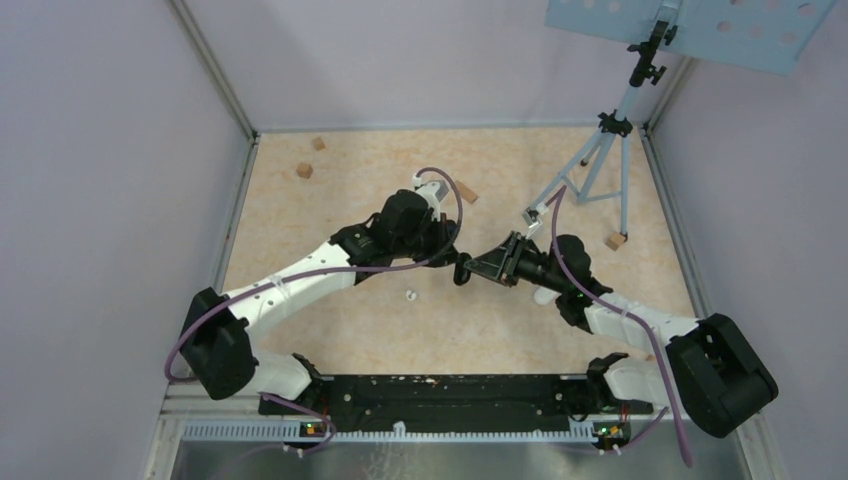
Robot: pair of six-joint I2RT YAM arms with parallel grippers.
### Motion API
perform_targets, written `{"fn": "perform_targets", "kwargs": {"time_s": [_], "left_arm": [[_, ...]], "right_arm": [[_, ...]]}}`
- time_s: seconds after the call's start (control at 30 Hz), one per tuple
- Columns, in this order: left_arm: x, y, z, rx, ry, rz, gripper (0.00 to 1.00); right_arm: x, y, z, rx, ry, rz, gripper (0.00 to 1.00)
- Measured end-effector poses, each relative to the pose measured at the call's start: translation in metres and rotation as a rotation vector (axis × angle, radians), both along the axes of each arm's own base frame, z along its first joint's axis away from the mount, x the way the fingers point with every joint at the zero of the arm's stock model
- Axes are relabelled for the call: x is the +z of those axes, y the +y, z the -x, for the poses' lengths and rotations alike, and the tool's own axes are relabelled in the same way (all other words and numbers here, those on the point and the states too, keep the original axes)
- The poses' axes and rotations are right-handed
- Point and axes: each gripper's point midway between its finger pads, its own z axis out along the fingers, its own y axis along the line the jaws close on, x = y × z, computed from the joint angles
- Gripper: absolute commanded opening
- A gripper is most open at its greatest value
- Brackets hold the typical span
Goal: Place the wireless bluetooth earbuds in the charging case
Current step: Insert the left earbud into the left side groove of the charging case.
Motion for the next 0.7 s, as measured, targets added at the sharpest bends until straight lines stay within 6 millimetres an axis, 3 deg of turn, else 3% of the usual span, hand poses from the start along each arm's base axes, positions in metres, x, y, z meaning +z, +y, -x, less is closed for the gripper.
{"fn": "perform_targets", "kwargs": {"time_s": [0.7], "left_arm": [[-0.0032,0.0083,-0.0011,0.002,-0.022,-0.074,0.0]], "right_arm": [[0.0028,0.0001,-0.0016,-0.006,-0.014,-0.006,0.0]]}}
